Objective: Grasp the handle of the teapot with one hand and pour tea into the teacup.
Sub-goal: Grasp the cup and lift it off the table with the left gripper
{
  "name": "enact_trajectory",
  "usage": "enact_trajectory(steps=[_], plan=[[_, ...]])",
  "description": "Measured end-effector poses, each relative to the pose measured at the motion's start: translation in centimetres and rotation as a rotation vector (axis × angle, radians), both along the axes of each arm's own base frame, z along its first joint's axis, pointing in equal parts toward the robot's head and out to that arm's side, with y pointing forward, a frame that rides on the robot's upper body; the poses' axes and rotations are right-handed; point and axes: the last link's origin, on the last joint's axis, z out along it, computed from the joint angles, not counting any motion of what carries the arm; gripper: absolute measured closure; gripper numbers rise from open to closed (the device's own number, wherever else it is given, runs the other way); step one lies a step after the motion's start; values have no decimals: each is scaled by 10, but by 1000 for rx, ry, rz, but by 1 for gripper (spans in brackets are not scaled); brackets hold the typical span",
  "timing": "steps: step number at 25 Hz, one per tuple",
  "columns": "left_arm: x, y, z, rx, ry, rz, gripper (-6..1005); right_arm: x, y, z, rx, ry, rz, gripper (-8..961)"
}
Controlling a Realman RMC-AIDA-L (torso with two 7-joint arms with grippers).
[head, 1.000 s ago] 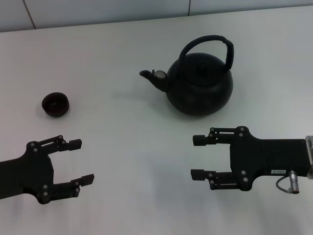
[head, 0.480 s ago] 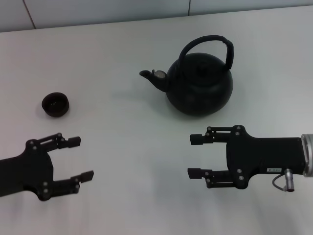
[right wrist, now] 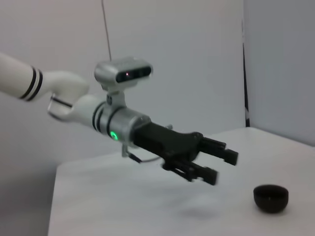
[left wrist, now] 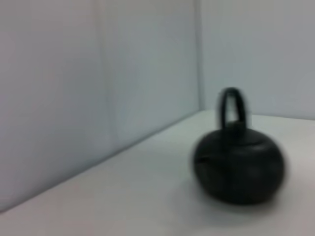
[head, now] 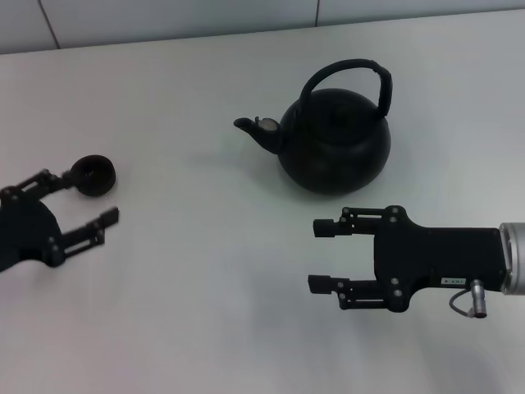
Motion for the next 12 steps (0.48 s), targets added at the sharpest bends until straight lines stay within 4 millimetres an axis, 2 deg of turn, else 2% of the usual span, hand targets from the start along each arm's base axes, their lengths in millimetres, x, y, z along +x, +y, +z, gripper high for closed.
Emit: enact_trajectory(steps=[6,12], plan=[[-12,15,-7,117,-7,94,218,-5,3,-2,0,15,12,261],[-17,23,-15,124,-1,154,219,-6,4,-1,4,16,16,261]])
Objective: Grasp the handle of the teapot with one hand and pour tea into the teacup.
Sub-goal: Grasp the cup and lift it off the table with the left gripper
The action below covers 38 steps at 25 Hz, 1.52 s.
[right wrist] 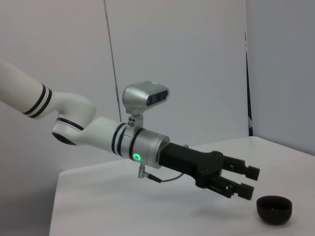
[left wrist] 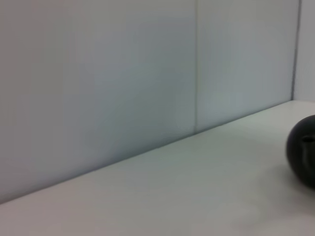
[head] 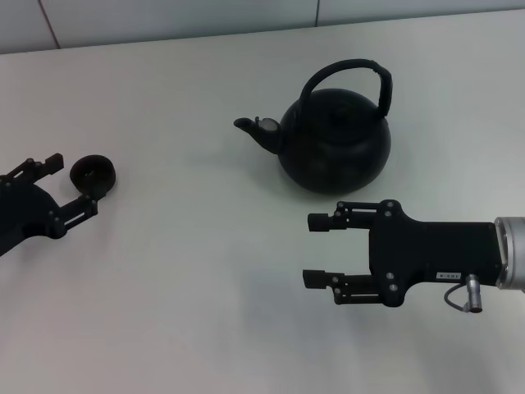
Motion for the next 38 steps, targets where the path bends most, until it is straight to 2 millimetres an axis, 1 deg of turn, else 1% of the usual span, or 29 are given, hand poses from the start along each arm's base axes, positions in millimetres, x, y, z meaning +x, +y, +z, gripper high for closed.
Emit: enact_trajectory(steps=[2,5,9,15,22,38], plan=[[-3,4,-6,5,6,34,220,-1,0,0,1,0,3,261],[-3,6,-9,6,12,37,220,-1,0,1,-1,3,7,261],[-5,8,-16,23,61,29,221,-2,0,1,-1,5,10,261],[-7,11,-15,40,67,47,222,-2,0,1,0,5,12,261],[-8,15,-20,37,102,54,223,-4,1,2,6,12,17,261],[-4,26,-27,24,129,69,226,-6,4,3,5,13,25,261]])
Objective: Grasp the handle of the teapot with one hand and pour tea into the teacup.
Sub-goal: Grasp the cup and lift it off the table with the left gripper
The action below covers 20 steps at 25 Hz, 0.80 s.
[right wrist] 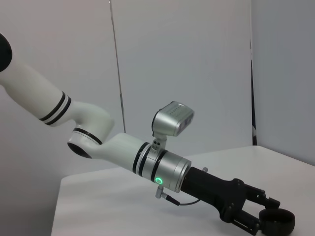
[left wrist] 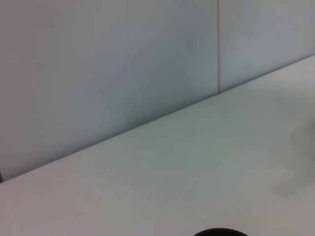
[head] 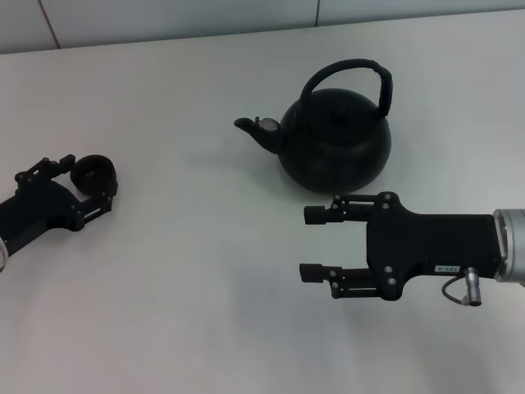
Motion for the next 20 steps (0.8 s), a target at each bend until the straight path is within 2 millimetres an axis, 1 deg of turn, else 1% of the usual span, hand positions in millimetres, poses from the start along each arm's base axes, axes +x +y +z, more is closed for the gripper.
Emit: enact_trajectory(steps=[17,20], plan=[[3,4,-3,-6,6,-1,229,0,1,2,5,-2,1,261],[3,4,-3,-6,5,-1,278,1,1,2,8,-2,-1,261]])
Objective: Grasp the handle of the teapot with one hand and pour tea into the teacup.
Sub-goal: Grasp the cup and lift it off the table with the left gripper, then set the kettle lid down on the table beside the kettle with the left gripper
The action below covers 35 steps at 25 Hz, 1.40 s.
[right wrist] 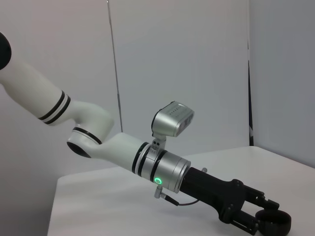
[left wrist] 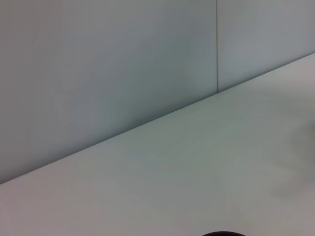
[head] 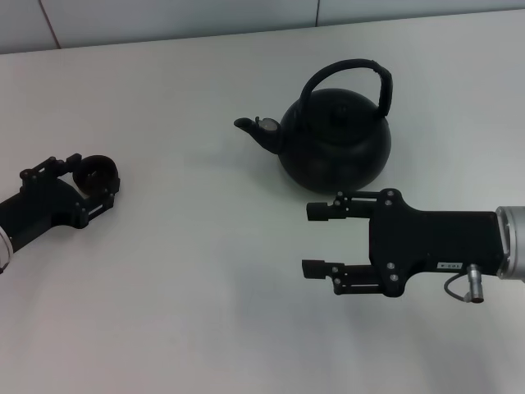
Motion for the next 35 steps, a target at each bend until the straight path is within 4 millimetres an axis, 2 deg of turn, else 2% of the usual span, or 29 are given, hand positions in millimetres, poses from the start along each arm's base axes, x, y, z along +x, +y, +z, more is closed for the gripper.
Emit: enact_trajectory(steps=[2,6,16,35], plan=[[0,0,0,0,0,-1,311,0,0,0,1,0,0,261],[6,-2,-4,-26,-11,-33,311,0,0,0,1,0,0,261],[41,-12,-25,-186,-48,-223,311,0,-1,-1,-4,-1,4,261],[65,-10,-39,-285,-67,-293,311,-2,-3,-3,-21,4,12,261]])
